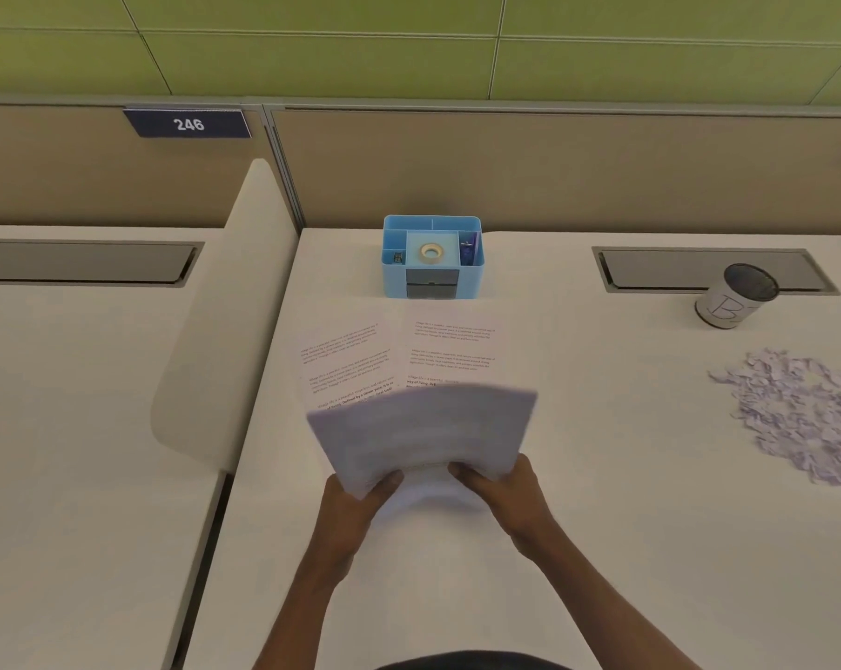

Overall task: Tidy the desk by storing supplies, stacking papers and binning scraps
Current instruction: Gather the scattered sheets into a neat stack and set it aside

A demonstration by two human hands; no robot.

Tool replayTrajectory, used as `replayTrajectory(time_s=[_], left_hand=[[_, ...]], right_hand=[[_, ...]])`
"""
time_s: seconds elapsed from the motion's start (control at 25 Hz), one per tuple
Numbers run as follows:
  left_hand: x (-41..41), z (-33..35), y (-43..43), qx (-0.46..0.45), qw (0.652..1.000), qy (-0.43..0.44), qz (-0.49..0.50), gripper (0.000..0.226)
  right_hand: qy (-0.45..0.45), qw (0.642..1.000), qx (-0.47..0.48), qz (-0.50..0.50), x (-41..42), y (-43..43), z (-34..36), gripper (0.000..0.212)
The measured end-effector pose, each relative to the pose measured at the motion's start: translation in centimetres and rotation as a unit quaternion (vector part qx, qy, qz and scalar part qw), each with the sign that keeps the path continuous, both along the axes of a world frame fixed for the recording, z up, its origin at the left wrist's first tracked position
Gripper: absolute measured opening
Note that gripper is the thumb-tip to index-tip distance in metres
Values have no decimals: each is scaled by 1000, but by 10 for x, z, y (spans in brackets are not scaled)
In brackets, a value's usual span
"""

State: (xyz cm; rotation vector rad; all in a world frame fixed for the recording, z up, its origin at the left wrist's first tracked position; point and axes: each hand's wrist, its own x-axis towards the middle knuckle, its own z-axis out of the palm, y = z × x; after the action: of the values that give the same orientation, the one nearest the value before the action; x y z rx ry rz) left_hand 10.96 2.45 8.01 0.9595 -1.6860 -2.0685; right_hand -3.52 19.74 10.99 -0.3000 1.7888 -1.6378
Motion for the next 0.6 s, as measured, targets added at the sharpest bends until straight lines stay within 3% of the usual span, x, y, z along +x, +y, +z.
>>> replayTrajectory(time_s=[0.08,0.2,0.32,0.44,0.52,0.6], left_hand=[[5,-4,-8,19,1000,-3,19,23],[15,-21,-26,26,998,-17,60,28],[30,-40,-46,57,991,-46,112,25],[45,-50,-65,83,983,-68,146,22],[49,-55,-71,91,981,-76,154,21],[49,-60,-72,94,980,-79,158,21]], right_hand=[[-10,1000,23,14,-5,-5,0,29],[25,997,62,41,-17,-19,-13,31],[53,988,120,-76,-45,-35,-38,22],[202,917,317,-138,-86,-49,-50,56],[235,865,430,-105,-101,-62,-58,80],[265,817,509,-65,-104,-75,-65,88]])
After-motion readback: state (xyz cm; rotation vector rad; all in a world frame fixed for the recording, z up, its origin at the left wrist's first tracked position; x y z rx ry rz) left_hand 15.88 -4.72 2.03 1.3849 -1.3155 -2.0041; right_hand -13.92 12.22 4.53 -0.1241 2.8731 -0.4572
